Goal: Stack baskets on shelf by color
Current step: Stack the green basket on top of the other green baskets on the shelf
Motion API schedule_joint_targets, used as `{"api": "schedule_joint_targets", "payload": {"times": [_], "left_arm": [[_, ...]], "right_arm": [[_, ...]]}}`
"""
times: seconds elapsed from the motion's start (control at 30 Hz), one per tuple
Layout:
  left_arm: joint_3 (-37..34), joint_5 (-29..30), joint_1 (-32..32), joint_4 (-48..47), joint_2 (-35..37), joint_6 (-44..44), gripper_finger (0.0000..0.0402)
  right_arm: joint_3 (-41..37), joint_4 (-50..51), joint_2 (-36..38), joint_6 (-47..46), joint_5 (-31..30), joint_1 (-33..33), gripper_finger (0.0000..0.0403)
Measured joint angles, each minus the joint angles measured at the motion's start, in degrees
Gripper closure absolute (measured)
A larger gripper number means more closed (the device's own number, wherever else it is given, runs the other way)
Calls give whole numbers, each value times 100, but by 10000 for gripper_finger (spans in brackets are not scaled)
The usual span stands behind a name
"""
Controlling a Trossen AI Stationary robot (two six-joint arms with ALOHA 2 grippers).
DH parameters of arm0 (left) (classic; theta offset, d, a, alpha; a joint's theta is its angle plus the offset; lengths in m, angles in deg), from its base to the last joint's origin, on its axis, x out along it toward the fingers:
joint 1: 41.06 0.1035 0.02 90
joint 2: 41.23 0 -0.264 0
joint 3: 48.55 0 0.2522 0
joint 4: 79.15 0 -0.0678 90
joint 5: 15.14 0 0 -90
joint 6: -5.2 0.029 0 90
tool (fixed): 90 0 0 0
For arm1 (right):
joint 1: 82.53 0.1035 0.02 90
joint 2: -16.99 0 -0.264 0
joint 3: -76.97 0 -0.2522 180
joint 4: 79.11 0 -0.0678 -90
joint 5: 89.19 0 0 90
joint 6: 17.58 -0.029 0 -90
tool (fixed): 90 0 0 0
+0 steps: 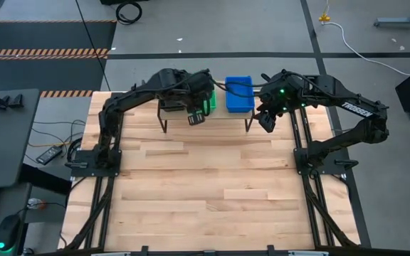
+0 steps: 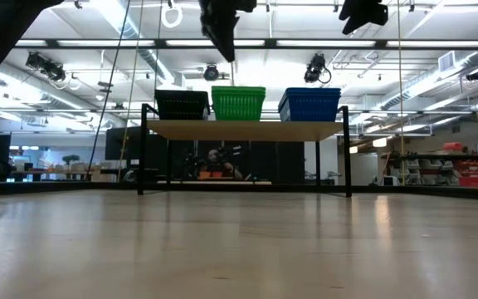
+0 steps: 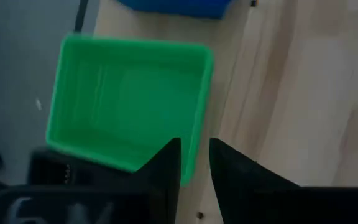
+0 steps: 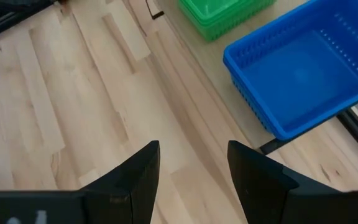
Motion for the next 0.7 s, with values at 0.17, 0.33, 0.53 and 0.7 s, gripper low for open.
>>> {"api": "schedule_joint_targets", "payload": {"times": [0.17, 0.33, 0.53, 0.7], "left_arm": [[-4, -41, -38, 392, -96, 585, 285], [-8, -212, 100, 363, -262, 594, 239], [-7, -219, 200, 304, -475, 609, 190], [-9, -586, 251, 370, -625, 699, 181]], "right_arm": [[0, -6, 0, 33, 4, -1, 208], [0, -4, 0, 26, 20, 0, 208], [2, 0, 0, -22, 22, 2, 208], [2, -2, 0, -68, 22, 2, 208]]}}
